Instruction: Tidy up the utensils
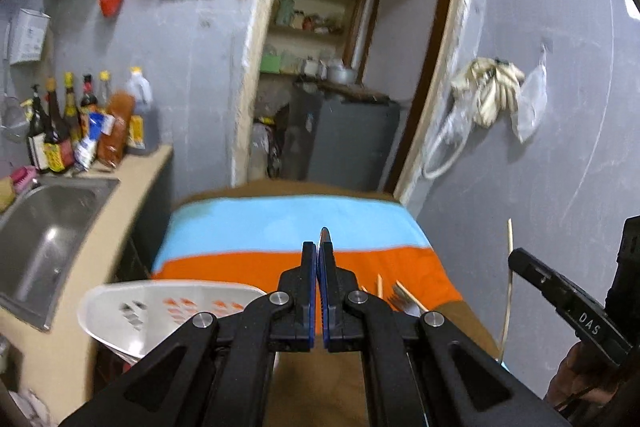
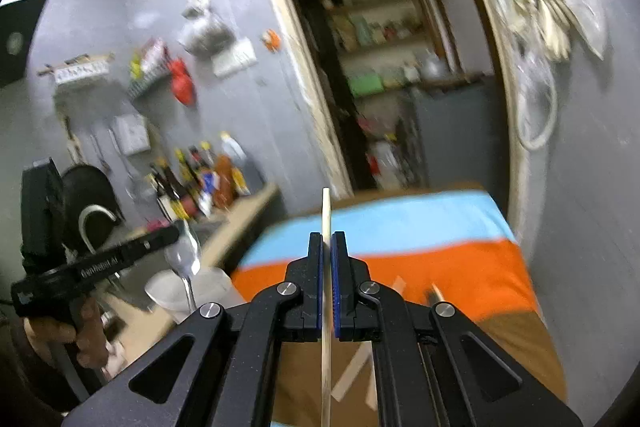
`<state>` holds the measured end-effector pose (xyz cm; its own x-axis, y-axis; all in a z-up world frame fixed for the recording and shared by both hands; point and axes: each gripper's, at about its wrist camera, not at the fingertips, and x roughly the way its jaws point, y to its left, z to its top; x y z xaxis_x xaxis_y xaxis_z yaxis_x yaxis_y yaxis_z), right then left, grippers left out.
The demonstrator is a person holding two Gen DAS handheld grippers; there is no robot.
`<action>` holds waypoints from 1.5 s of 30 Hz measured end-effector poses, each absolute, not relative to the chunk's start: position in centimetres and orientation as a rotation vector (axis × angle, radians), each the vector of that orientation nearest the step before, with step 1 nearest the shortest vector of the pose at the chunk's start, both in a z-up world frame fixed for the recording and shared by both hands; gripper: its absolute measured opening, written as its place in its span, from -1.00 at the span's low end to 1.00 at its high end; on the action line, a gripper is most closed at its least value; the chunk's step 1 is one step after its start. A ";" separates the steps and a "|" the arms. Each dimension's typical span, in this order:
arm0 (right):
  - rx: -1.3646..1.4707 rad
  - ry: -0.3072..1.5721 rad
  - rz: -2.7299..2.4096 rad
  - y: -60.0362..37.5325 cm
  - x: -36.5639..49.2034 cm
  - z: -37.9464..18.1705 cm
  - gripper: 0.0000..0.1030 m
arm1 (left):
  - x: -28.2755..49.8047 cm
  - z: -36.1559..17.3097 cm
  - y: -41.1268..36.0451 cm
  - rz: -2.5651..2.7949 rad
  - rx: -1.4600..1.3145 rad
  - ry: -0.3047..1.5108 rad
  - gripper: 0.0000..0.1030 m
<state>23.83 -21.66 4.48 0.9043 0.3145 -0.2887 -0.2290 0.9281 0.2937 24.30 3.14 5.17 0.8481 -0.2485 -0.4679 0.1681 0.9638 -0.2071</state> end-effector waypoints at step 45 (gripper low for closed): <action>0.225 0.270 0.395 -4.2 32.9 -1.5 -0.91 | 27.3 0.1 17.7 0.129 -0.095 0.418 -0.89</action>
<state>32.91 -4.16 -1.49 0.8881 0.4070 -0.2137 -0.3477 0.8988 0.2668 27.25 17.69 0.07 0.9061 0.1056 -0.4098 -0.1444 0.9874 -0.0649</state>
